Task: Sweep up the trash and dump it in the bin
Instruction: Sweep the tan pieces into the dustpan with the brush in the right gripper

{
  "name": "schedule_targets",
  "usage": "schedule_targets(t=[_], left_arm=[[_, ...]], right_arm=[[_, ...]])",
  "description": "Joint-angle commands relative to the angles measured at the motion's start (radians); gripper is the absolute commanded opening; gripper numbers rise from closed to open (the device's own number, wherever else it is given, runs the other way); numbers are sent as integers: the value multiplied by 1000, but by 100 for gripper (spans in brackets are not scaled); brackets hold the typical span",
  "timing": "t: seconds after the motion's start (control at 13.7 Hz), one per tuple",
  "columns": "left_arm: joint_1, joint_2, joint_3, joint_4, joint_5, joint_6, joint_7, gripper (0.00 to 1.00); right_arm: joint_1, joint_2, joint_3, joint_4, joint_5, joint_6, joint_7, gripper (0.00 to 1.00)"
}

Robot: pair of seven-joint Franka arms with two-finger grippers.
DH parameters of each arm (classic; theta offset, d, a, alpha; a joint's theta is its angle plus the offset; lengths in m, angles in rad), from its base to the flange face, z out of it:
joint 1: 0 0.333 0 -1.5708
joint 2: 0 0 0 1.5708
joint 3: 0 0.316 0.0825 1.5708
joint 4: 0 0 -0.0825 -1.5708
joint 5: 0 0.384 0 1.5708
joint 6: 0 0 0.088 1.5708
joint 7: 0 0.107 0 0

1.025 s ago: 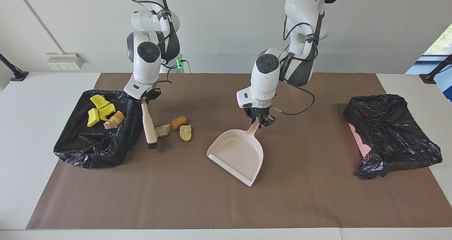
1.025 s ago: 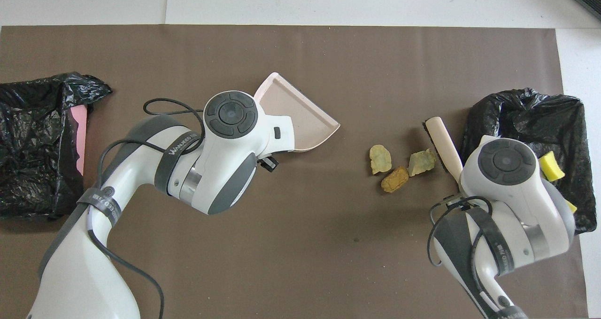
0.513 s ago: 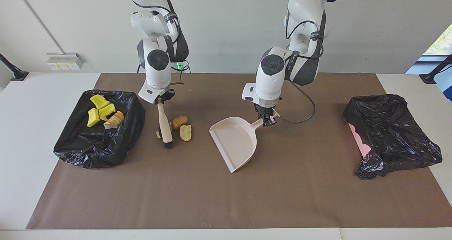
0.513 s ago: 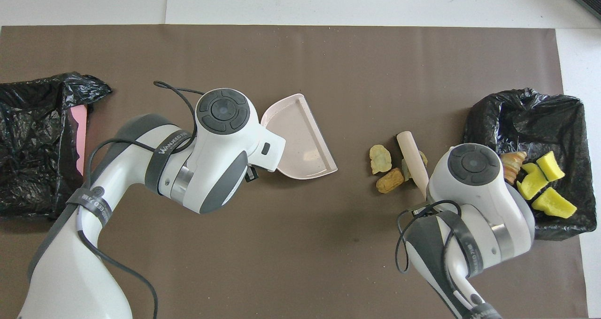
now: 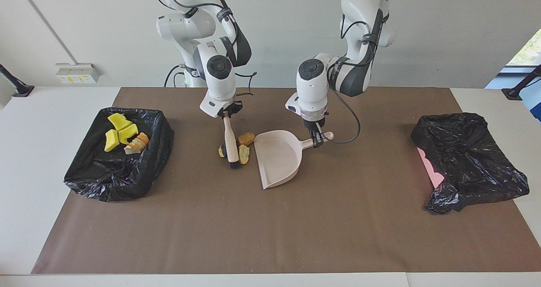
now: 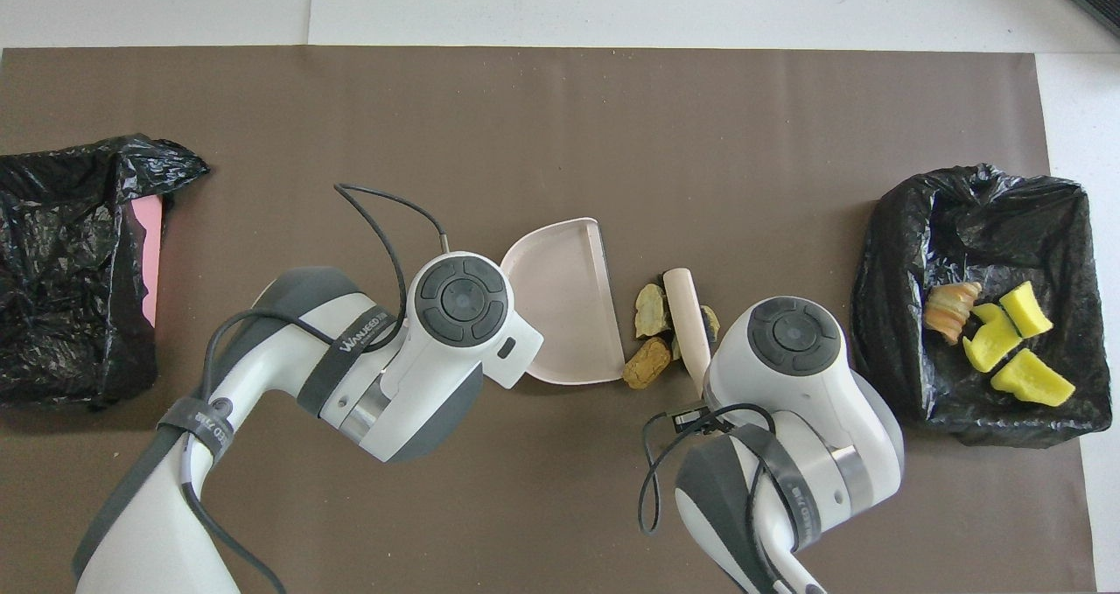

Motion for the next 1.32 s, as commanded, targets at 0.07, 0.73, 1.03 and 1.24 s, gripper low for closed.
schedule_targets(t=[0.07, 0.73, 1.03, 1.24], left_arm=[[-22, -96, 10, -139, 26, 37, 19, 0], [-38, -113, 5, -161, 24, 26, -1, 0], [-30, -116, 5, -173, 24, 26, -1, 0], [-25, -121, 7, -178, 24, 24, -3, 0]], right_arm=[[-8, 46, -5, 124, 12, -93, -9, 0], [-48, 1, 3, 34, -131, -121, -17, 0], [45, 49, 3, 39, 73, -40, -26, 0], [93, 81, 3, 74, 239, 3, -55, 0]])
